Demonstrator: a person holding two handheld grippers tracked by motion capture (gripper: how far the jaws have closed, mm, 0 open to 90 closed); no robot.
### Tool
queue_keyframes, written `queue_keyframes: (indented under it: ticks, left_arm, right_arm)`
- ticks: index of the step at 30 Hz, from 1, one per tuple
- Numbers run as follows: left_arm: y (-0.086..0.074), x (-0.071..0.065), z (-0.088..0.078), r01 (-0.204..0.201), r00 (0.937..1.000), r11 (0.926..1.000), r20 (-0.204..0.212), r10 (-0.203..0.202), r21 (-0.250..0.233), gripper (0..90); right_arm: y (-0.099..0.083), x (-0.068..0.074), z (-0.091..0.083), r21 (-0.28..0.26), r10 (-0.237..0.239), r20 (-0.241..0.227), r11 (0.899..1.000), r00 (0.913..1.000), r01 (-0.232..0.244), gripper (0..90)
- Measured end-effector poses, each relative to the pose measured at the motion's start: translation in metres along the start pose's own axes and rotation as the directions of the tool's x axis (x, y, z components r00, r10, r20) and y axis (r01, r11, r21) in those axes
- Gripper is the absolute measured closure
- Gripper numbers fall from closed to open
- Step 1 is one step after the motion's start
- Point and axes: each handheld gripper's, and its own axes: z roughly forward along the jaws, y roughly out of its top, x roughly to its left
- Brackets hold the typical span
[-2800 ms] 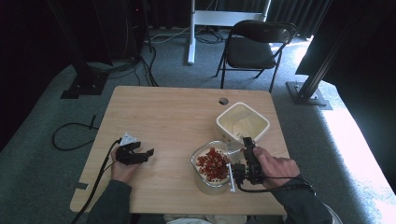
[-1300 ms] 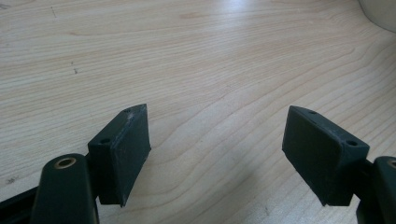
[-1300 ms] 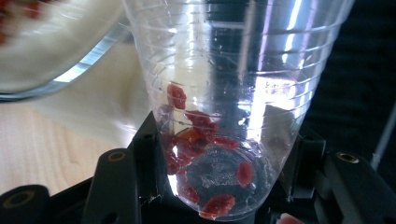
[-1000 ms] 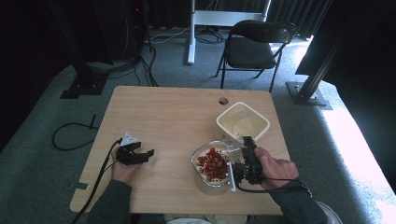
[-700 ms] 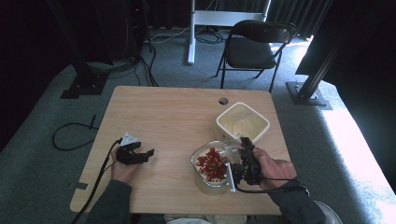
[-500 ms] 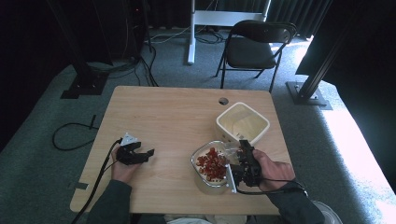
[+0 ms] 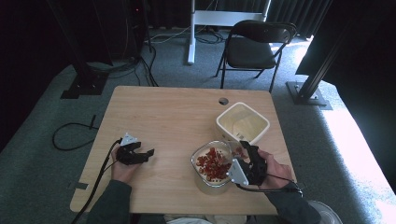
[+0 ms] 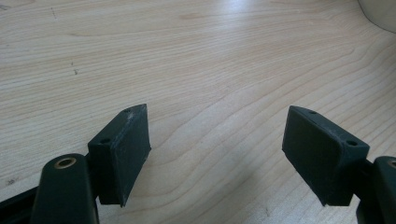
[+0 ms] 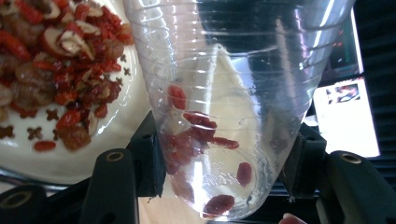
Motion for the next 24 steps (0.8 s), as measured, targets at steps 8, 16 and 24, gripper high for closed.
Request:
queue_keyframes:
  ticks: [8, 16, 24]
  left_arm:
    - [0.0, 0.0, 0.0, 0.002, 1.0, 1.0, -0.001, -0.002, -0.001, 23.8]
    - [0.0, 0.0, 0.0, 0.001, 1.0, 1.0, -0.002, -0.001, 0.0, 23.9]
    - [0.0, -0.001, 0.0, -0.001, 1.0, 1.0, -0.003, 0.001, 0.0, 23.9]
  right_arm:
    - [-0.009, -0.007, 0.007, -0.036, 0.166, -0.064, 0.985, 0.9841, -0.168, 42.9]
    - [-0.024, -0.019, 0.017, -0.094, 0.379, -0.152, 0.914, 0.913, -0.395, 42.9]
    - [-0.049, -0.037, 0.025, -0.149, 0.601, -0.228, 0.756, 0.7657, -0.638, 42.8]
